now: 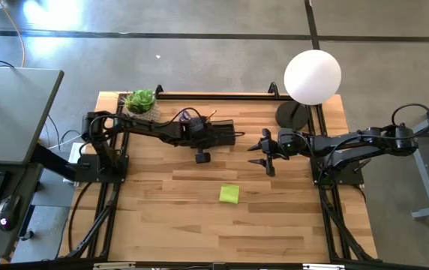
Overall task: Pick and place office supplies into organizer
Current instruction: Adjust the black desk organizer
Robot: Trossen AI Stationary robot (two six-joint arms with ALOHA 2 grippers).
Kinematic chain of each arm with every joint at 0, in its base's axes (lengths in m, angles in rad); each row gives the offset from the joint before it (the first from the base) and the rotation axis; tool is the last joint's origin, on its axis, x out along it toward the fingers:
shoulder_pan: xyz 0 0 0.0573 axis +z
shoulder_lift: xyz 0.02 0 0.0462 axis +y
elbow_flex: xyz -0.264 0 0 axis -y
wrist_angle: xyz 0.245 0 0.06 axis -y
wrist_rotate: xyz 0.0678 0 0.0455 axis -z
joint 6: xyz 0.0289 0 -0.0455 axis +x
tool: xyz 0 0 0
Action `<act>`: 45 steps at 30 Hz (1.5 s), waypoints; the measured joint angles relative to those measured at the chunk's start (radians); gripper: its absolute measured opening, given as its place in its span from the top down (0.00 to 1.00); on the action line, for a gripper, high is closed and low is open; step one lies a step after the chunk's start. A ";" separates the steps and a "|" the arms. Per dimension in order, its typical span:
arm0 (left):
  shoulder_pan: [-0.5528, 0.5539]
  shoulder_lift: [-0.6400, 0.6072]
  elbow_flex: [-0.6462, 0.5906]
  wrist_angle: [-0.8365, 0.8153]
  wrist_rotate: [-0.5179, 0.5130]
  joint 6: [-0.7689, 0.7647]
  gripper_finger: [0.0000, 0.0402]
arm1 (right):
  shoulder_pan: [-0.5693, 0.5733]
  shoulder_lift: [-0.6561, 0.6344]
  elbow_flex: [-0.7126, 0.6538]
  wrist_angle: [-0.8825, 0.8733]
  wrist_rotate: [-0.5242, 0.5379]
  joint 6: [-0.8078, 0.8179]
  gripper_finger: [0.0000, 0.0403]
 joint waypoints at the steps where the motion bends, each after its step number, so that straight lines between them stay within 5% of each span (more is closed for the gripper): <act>1: 0.000 -0.001 0.000 0.005 0.000 -0.001 0.95 | 0.000 0.000 0.000 0.000 0.000 0.000 0.48; 17: 0.000 0.098 0.003 0.002 -0.027 0.006 0.95 | 0.000 0.000 0.000 -0.003 -0.001 0.002 0.48; 33: -0.033 -0.057 -0.001 -0.109 -0.003 0.031 0.95 | 0.000 0.000 0.000 -0.003 -0.002 0.003 0.48; 45: -0.063 -0.026 0.000 -0.089 0.086 0.024 0.95 | 0.000 0.000 0.000 -0.003 -0.011 0.027 0.48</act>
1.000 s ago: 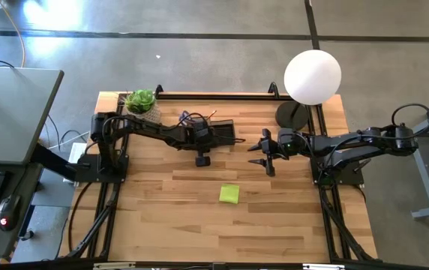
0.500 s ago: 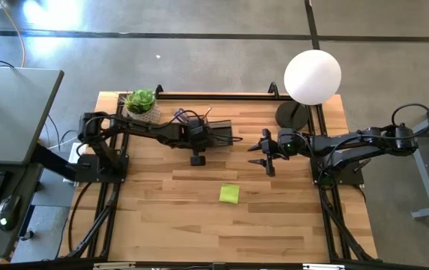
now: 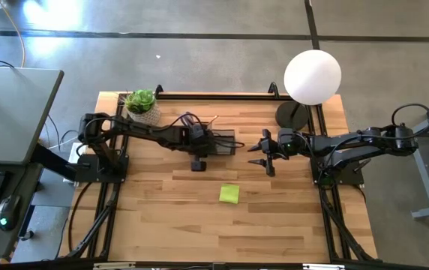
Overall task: Pick and place office supplies into organizer
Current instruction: Adjust the black desk organizer
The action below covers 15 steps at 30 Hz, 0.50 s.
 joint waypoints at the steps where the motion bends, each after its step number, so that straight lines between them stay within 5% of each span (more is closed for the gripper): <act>1: -0.003 0.004 0.001 0.007 0.001 0.000 0.95 | 0.000 0.000 0.000 0.000 0.000 0.000 0.48; 7: -0.011 0.020 0.002 0.017 -0.007 0.000 0.93 | 0.000 0.000 0.000 -0.005 0.000 0.000 0.48; 15: -0.016 0.024 0.000 -0.028 -0.070 -0.012 0.71 | 0.000 0.000 0.000 -0.008 0.000 0.000 0.48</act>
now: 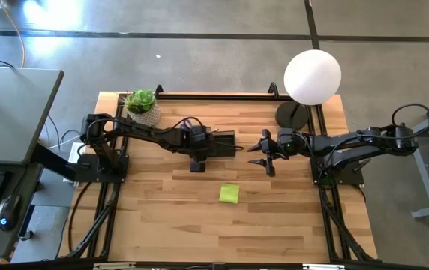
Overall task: Pick and place office supplies into organizer
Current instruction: Adjust the black desk organizer
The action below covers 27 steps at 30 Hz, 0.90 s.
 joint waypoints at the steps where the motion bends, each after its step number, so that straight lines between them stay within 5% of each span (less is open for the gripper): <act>1: 0.000 0.000 0.000 -0.001 -0.019 -0.008 0.69 | 0.000 0.000 0.000 0.000 0.000 0.000 0.48; 9: 0.001 0.015 0.001 0.022 -0.069 -0.021 0.64 | 0.000 0.000 0.000 0.000 0.000 0.000 0.48; 27: -0.068 -0.110 0.001 -0.103 -0.046 -0.042 0.84 | 0.000 0.000 0.000 0.000 0.001 0.000 0.48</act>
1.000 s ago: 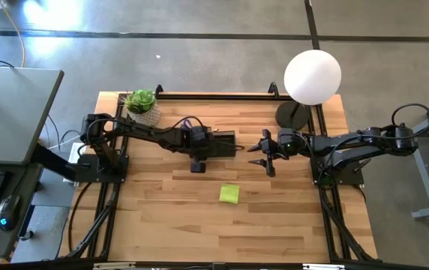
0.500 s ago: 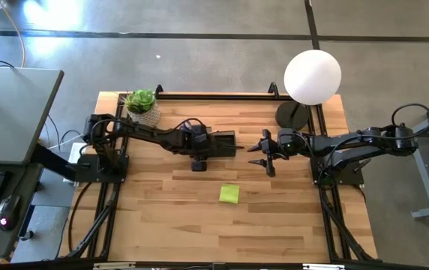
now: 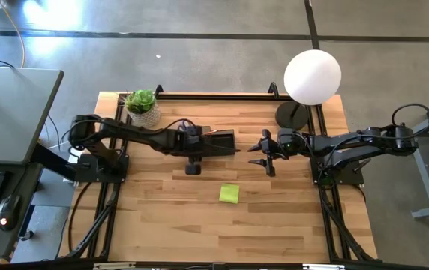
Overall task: Pick and place office supplies into organizer
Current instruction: Adjust the black desk organizer
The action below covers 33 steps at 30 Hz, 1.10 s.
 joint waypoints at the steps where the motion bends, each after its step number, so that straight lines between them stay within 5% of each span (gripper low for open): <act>1: -0.003 -0.005 0.000 -0.007 0.029 -0.002 0.85 | 0.000 0.000 0.000 0.000 0.000 0.001 0.48; 5: -0.011 -0.004 0.000 -0.055 0.212 -0.042 0.90 | 0.000 0.000 0.000 -0.003 0.000 0.004 0.48; 8: -0.017 0.024 -0.001 -0.112 0.258 -0.097 0.93 | 0.000 0.000 0.000 -0.006 0.000 0.004 0.48; 25: -0.015 0.114 -0.002 -0.173 0.003 -0.127 1.00 | 0.000 0.000 0.000 0.001 0.000 0.004 0.48; 33: -0.015 0.114 -0.002 -0.174 -0.039 -0.127 1.00 | 0.000 0.000 0.000 0.001 0.000 0.004 0.48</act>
